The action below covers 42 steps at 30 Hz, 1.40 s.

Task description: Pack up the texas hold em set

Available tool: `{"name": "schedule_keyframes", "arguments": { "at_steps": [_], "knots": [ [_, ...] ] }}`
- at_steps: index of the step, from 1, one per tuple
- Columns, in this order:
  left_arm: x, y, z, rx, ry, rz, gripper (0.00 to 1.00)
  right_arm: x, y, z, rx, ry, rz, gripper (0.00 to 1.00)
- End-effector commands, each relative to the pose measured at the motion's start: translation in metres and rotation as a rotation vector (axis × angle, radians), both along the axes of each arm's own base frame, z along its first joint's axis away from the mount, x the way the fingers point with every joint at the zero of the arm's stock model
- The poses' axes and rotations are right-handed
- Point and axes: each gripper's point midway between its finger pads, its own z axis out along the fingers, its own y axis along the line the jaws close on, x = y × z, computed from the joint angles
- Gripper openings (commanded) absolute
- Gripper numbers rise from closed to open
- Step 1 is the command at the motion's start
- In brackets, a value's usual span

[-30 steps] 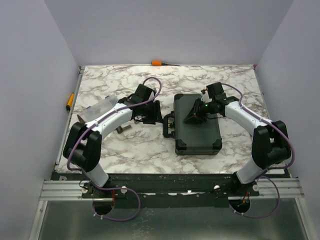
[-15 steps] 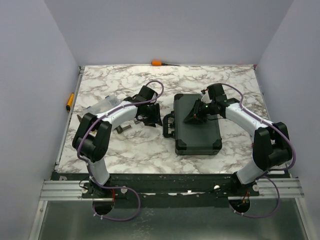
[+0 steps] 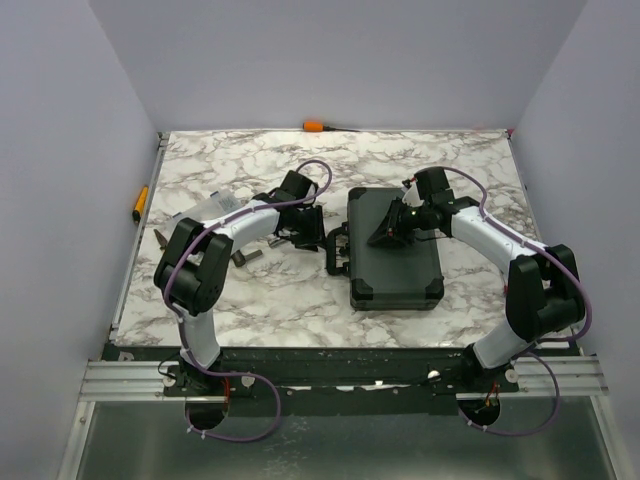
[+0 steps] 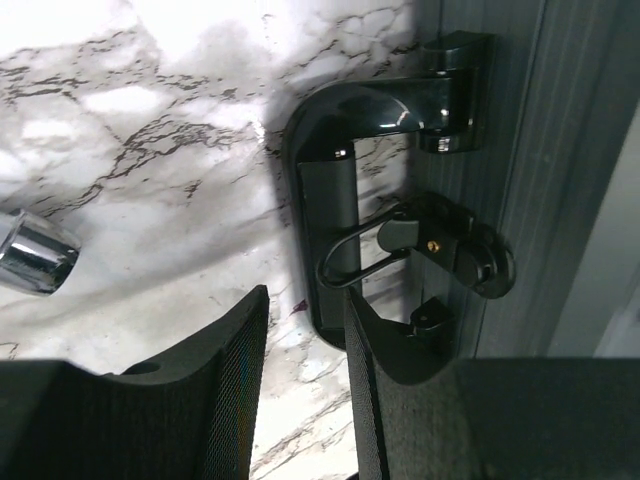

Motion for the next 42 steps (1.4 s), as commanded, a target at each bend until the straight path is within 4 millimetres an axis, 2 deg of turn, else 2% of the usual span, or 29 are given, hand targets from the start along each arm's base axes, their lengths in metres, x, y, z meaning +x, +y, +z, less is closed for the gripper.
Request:
{"name": "schedule_keyframes", "arguments": {
  "at_steps": [1,6,14,19,22,34,42],
  "knots": [
    [0.005,-0.014,0.007,-0.078,-0.022,-0.048,0.36,-0.063,-0.058,-0.093,-0.369,0.260,0.016,0.20],
    [0.004,-0.021,0.007,-0.114,-0.009,-0.057,0.33,-0.062,-0.058,-0.094,-0.368,0.264,0.017,0.20],
    [0.000,-0.023,-0.006,-0.119,0.051,-0.044,0.26,-0.064,-0.058,-0.095,-0.369,0.270,0.025,0.19],
    [-0.003,-0.025,-0.005,-0.132,0.053,-0.059,0.24,-0.066,-0.059,-0.095,-0.370,0.271,0.031,0.19],
    [-0.003,-0.028,0.001,-0.158,0.036,-0.072,0.23,-0.067,-0.059,-0.095,-0.371,0.270,0.033,0.19],
    [-0.005,-0.039,0.029,-0.243,0.007,-0.095,0.03,-0.068,-0.059,-0.099,-0.365,0.270,0.033,0.18],
    [-0.008,-0.046,0.057,-0.288,-0.002,-0.070,0.00,-0.070,-0.059,-0.101,-0.363,0.271,0.037,0.16]
  ]
}}
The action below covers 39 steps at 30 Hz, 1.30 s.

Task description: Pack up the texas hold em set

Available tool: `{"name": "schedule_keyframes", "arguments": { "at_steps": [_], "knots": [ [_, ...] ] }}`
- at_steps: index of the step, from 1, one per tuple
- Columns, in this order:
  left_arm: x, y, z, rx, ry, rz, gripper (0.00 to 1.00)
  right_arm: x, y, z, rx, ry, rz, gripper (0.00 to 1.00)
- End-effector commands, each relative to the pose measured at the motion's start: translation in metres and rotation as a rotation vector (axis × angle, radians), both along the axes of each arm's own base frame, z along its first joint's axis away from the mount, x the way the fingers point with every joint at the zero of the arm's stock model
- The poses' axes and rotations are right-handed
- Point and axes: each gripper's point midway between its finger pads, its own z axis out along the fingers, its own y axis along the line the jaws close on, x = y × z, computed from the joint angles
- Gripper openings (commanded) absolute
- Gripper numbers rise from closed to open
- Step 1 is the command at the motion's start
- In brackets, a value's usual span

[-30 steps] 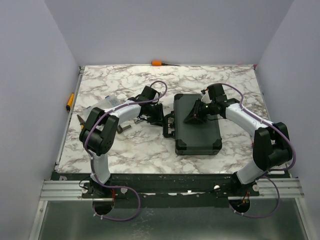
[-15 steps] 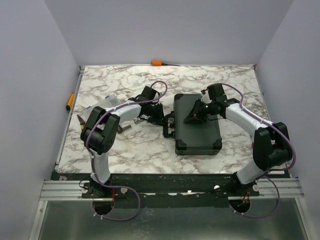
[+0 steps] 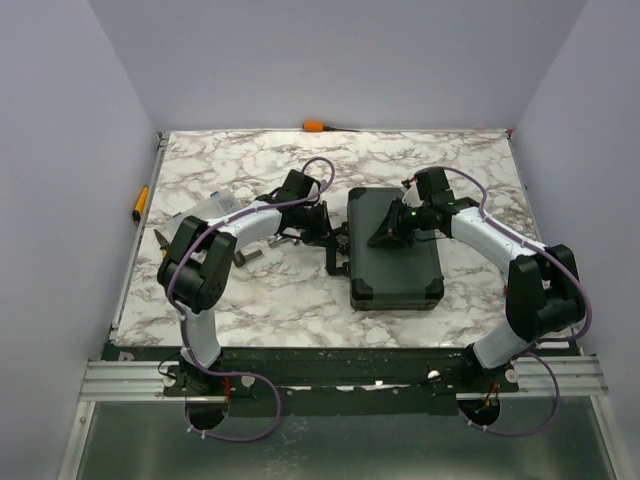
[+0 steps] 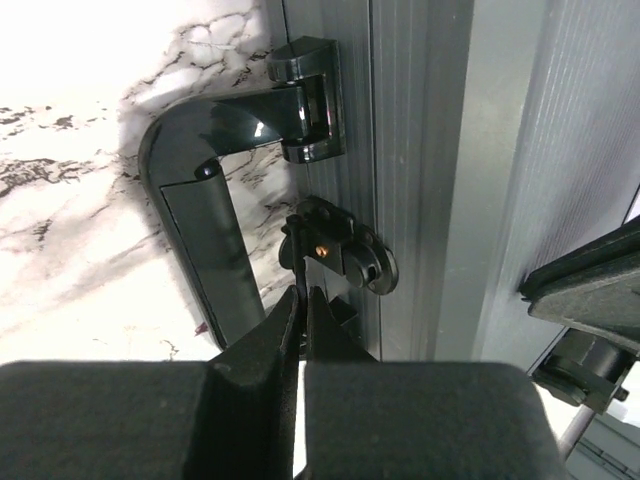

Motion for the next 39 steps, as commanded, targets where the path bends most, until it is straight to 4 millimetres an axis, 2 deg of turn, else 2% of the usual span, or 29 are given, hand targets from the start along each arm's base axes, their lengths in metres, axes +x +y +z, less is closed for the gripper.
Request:
{"name": "schedule_keyframes", "arguments": {
  "at_steps": [1,10,15,20,25,28,34,39],
  "knots": [
    [-0.008,-0.010,0.041,-0.084,-0.023,-0.006,0.00,-0.069,-0.058,-0.099,-0.364,0.276,0.022,0.16],
    [-0.023,-0.037,0.068,-0.152,0.004,-0.051,0.00,-0.069,-0.058,-0.099,-0.359,0.268,0.023,0.16],
    [-0.030,-0.045,0.078,-0.164,0.006,-0.062,0.00,-0.069,-0.059,-0.099,-0.358,0.262,0.023,0.15],
    [-0.033,-0.049,0.089,-0.175,0.000,-0.054,0.07,-0.070,-0.060,-0.099,-0.361,0.257,0.027,0.15],
    [-0.034,-0.051,0.094,-0.182,-0.006,-0.052,0.19,-0.072,-0.060,-0.099,-0.361,0.256,0.034,0.15],
    [-0.035,-0.053,0.097,-0.188,-0.008,-0.050,0.21,-0.073,-0.061,-0.099,-0.363,0.256,0.038,0.15],
    [-0.037,-0.048,0.110,-0.197,-0.039,-0.030,0.21,-0.075,-0.061,-0.100,-0.364,0.258,0.043,0.15],
    [-0.042,-0.030,0.106,-0.151,-0.052,0.000,0.19,-0.075,-0.062,-0.099,-0.368,0.256,0.043,0.15]
  ]
}}
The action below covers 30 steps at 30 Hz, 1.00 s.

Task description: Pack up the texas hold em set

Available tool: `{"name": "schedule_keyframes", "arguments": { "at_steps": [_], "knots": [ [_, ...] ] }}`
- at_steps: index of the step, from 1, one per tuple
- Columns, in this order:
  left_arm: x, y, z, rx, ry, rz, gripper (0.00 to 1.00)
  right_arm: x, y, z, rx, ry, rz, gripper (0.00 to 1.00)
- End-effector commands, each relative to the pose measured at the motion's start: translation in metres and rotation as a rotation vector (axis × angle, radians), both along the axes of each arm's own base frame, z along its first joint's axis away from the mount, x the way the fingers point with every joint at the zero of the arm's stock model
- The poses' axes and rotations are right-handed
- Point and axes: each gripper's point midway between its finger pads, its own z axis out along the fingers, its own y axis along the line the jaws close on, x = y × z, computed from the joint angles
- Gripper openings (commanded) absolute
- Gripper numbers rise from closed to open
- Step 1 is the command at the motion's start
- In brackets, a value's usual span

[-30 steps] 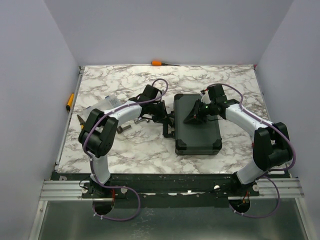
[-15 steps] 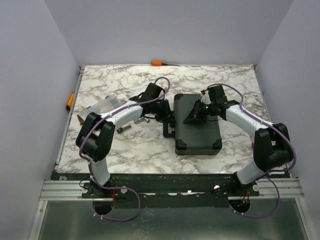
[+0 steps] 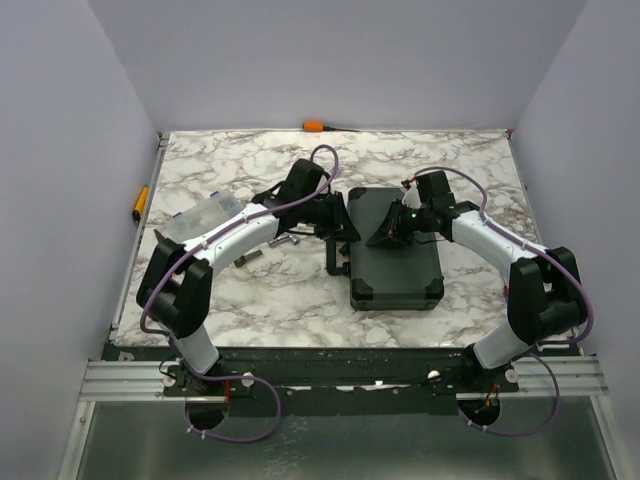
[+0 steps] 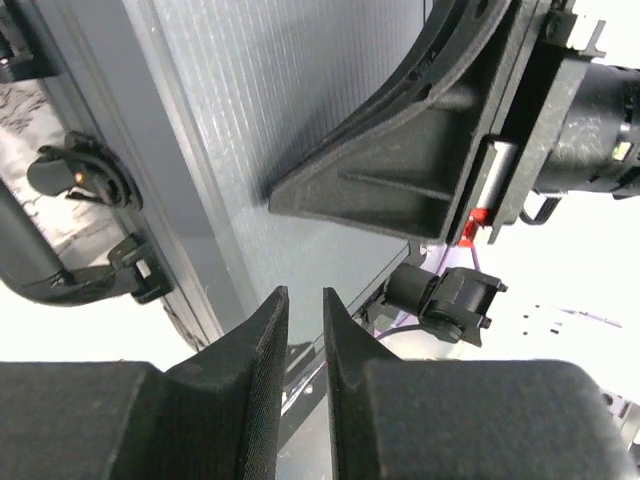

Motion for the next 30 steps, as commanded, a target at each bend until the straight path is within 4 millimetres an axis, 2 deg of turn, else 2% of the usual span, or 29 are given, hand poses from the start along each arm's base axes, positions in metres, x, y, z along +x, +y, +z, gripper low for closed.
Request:
{"name": "schedule_keyframes", "arguments": {
  "at_steps": [1,9,18,30],
  "knots": [
    [-0.005,0.021,0.009,0.033,-0.035,0.039,0.17,-0.074,-0.063,-0.098,-0.388,0.292,0.025,0.15],
    [0.001,0.051,-0.022,0.194,-0.025,0.112,0.00,-0.074,-0.062,-0.097,-0.381,0.293,0.025,0.15],
    [0.023,0.052,-0.058,0.314,0.018,0.126,0.00,-0.072,-0.061,-0.094,-0.376,0.297,0.011,0.14],
    [0.038,0.048,-0.091,0.384,0.058,0.123,0.00,-0.073,-0.062,-0.094,-0.382,0.302,0.000,0.12]
  ]
}}
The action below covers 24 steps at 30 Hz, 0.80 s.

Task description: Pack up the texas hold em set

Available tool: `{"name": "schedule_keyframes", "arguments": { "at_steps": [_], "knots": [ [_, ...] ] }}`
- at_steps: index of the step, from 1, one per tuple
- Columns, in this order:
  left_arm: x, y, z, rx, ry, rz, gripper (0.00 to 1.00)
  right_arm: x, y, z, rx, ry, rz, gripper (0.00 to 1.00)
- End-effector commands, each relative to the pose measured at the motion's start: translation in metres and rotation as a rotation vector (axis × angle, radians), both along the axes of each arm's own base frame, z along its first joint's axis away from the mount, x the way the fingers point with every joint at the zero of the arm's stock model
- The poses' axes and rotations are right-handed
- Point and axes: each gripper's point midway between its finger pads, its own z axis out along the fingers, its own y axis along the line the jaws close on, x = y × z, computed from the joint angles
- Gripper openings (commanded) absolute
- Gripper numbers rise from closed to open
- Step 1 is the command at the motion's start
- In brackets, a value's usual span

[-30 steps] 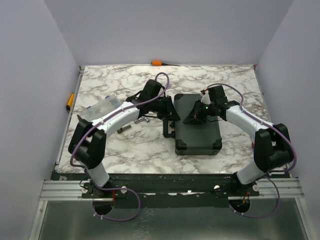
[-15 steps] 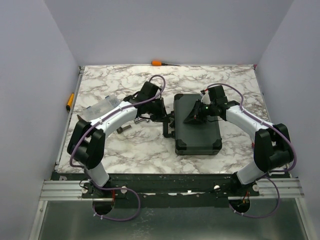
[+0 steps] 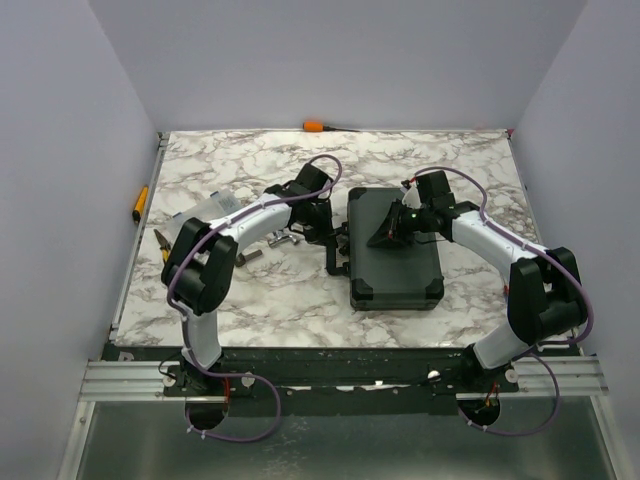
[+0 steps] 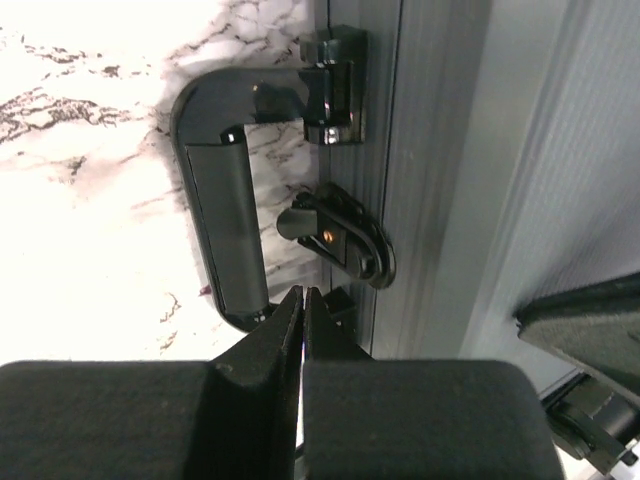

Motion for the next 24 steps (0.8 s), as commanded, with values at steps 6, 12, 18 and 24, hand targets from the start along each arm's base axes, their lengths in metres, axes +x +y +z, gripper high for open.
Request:
{"name": "schedule_keyframes", "arguments": {
  "at_steps": [6,12,18,24],
  "knots": [
    [0.015,-0.004,-0.021,0.044,0.021,0.003,0.00,-0.074,-0.063,-0.096,-0.386,0.317,-0.002,0.12],
    [0.015,-0.007,-0.036,0.054,0.060,0.008,0.00,-0.075,-0.063,-0.098,-0.393,0.325,0.001,0.11],
    [0.016,-0.012,-0.047,0.055,0.084,0.009,0.00,-0.076,-0.063,-0.100,-0.395,0.334,0.000,0.11],
    [0.012,-0.025,-0.052,0.046,0.098,-0.013,0.00,-0.076,-0.063,-0.103,-0.398,0.344,0.001,0.11]
  ]
}}
